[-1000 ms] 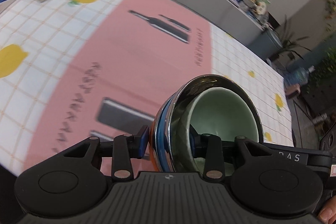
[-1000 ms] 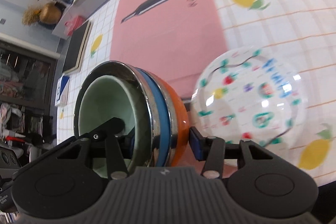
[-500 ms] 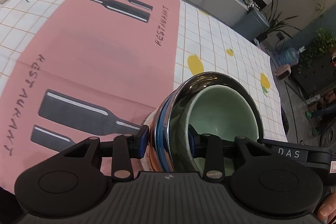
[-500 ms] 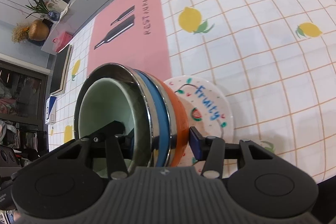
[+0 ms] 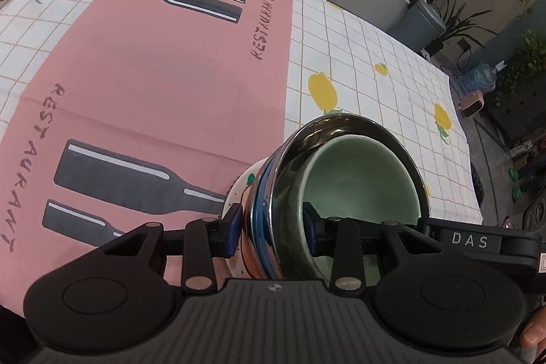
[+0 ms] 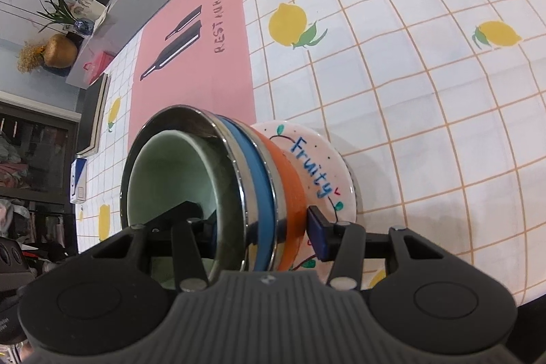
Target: Organize plates and bowls
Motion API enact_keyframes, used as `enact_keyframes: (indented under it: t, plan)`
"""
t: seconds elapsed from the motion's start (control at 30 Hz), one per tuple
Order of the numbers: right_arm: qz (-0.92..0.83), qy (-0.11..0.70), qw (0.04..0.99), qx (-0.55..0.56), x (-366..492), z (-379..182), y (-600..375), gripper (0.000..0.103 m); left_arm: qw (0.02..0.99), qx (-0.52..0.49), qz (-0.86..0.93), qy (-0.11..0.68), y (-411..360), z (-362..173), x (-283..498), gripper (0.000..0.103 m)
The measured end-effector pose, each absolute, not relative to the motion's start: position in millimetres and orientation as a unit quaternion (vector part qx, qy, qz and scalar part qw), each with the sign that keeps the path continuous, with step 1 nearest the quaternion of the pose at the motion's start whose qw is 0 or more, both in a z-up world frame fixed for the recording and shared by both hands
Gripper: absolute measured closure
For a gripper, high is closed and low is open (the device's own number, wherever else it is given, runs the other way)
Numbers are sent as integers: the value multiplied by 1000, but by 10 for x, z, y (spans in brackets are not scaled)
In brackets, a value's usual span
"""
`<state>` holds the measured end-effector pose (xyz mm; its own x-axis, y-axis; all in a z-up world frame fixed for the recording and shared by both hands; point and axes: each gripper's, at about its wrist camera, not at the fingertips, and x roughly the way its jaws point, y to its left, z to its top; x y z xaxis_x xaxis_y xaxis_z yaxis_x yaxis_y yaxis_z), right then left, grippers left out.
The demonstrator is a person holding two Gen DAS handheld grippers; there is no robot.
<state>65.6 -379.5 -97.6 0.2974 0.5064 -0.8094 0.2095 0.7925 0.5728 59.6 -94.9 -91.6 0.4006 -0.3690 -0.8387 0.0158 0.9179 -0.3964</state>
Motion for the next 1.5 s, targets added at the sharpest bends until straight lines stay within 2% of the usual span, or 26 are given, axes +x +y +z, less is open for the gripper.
enact_keyframes:
  t: [0.23,0.43,0.6,0.67,0.83,1.0,1.07,1.5]
  plan:
    - [104,585,738,319,655,-1022,-3863,54,826,-149,-115,532,-1023,-894,584,62]
    - [105,583,756,278,655,-925,-3783,52,824,-152,-120,532,-1020,-901,589,60]
    - [112,571,775,248,639,-845,-3712,43,825,-152,-128,529,-1005,-901,586,59]
    - [113,562,783,240,624,-805,-3700,35,830,-147,-133,521,-1009,-875,568,58]
    - [114,539,808,209,580,-675,-3665,27,848,-129,-145,493,-990,-734,508,51]
    - [107,490,853,145,467,-417,-3585,25,874,-94,-164,447,-951,-483,391,50]
    - [104,464,872,116,396,-287,-3549,21,888,-74,-171,420,-918,-355,316,49]
    - [108,357,928,24,-228,206,-3207,17,942,16,-137,305,-686,92,-211,47]
